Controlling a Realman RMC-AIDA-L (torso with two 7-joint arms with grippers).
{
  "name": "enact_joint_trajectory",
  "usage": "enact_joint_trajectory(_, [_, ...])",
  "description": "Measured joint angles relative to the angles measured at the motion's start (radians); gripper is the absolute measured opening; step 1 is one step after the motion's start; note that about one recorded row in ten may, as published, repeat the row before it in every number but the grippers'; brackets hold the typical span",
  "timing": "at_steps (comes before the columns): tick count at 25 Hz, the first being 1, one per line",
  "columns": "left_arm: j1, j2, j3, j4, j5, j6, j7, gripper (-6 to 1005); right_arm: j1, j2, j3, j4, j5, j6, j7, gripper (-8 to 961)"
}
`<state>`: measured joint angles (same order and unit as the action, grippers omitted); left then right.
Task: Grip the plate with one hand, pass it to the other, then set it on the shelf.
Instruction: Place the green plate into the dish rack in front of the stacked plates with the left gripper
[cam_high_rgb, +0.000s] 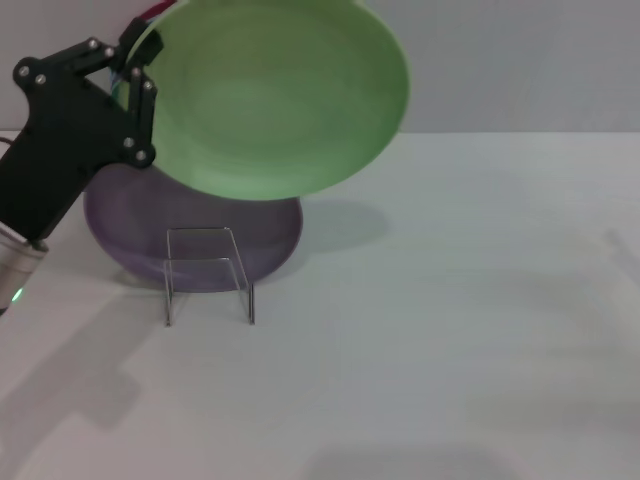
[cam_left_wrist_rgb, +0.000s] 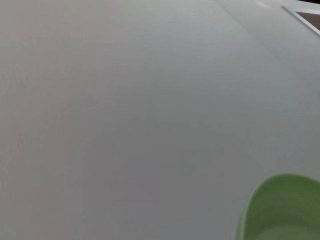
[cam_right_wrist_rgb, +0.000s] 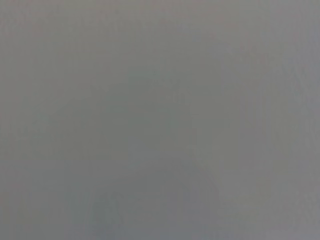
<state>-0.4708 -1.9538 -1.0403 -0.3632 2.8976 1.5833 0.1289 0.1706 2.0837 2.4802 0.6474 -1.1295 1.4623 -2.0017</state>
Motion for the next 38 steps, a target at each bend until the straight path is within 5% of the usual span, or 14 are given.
enact_joint_trajectory(8, [0.012,-0.001,-0.006,0.08,-0.004,0.032,0.023,43,-0.005,0.0,-0.001,-0.005,-0.001,0.015,-0.019,835])
enact_joint_trajectory(25, [0.043,-0.045,-0.003,0.217,-0.01,0.049,0.08,46,0.0,0.0,-0.003,-0.008,-0.001,0.049,-0.038,832])
enact_joint_trajectory(29, [0.048,-0.08,-0.049,0.22,-0.012,0.041,0.095,56,0.0,0.0,-0.003,-0.008,0.004,0.053,-0.032,832])
enact_joint_trajectory(38, [0.057,-0.108,-0.066,0.209,-0.012,0.03,0.194,232,-0.001,-0.001,0.003,-0.005,0.008,0.068,-0.034,832])
